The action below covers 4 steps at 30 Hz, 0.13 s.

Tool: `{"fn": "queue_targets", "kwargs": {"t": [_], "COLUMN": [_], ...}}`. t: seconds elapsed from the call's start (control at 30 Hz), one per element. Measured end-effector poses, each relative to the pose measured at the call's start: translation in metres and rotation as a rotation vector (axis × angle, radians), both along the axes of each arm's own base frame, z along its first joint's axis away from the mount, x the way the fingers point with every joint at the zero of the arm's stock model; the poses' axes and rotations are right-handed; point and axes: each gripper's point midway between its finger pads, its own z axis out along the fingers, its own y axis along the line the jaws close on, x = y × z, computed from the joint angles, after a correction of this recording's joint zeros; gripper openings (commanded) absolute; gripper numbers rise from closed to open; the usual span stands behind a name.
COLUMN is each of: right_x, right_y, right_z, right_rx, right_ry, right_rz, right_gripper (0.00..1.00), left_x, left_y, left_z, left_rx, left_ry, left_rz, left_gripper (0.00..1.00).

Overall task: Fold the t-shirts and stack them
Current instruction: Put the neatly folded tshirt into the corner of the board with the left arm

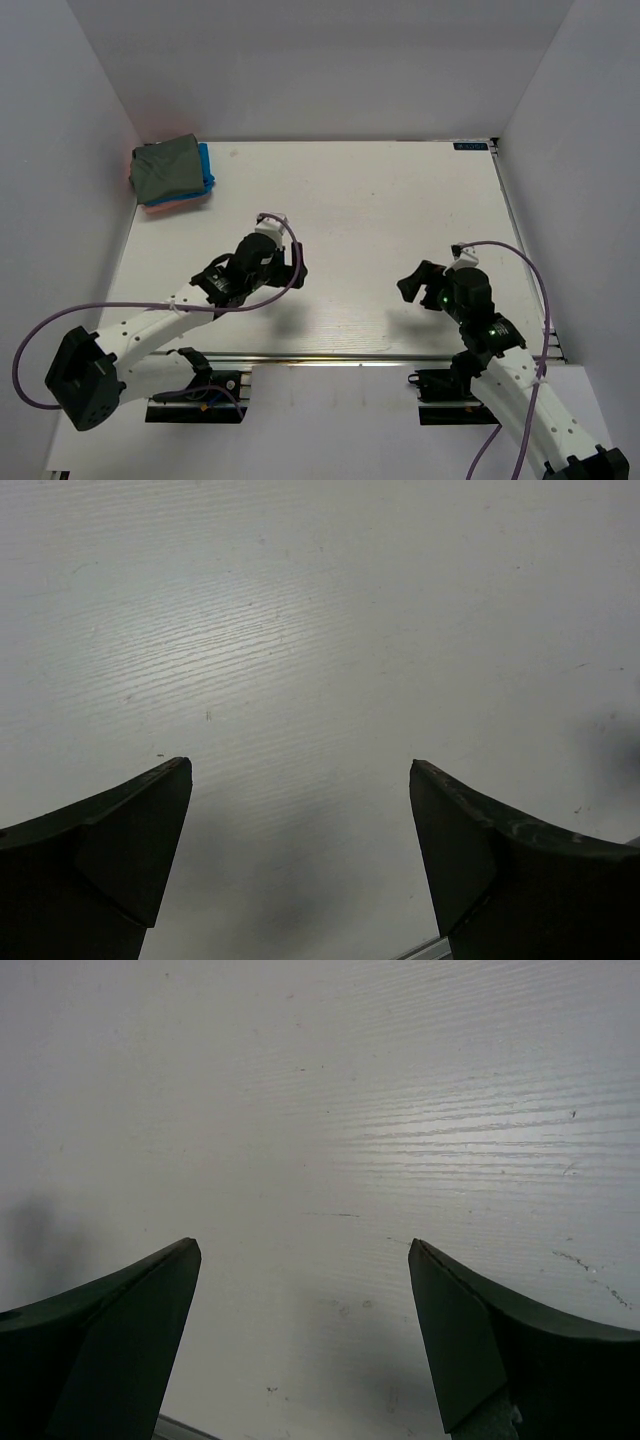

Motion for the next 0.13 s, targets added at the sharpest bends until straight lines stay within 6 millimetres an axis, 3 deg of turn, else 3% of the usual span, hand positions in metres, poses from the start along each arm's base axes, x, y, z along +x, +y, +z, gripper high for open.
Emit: {"fn": "queue_targets", "kwargs": {"t": [0.13], "right_x": [-0.0004], "right_y": [-0.0004], "right_z": [-0.0031], "right_rx": [-0.007], "right_ry": [0.013], "right_rz": [0.0], "right_gripper": [0.9], "left_x": [-0.0025], "left_y": [0.0042], "left_z": [0.003], "left_rx": [0.019], "left_ry": [-0.017], "left_rz": [0.019], "left_gripper": [1.0]}}
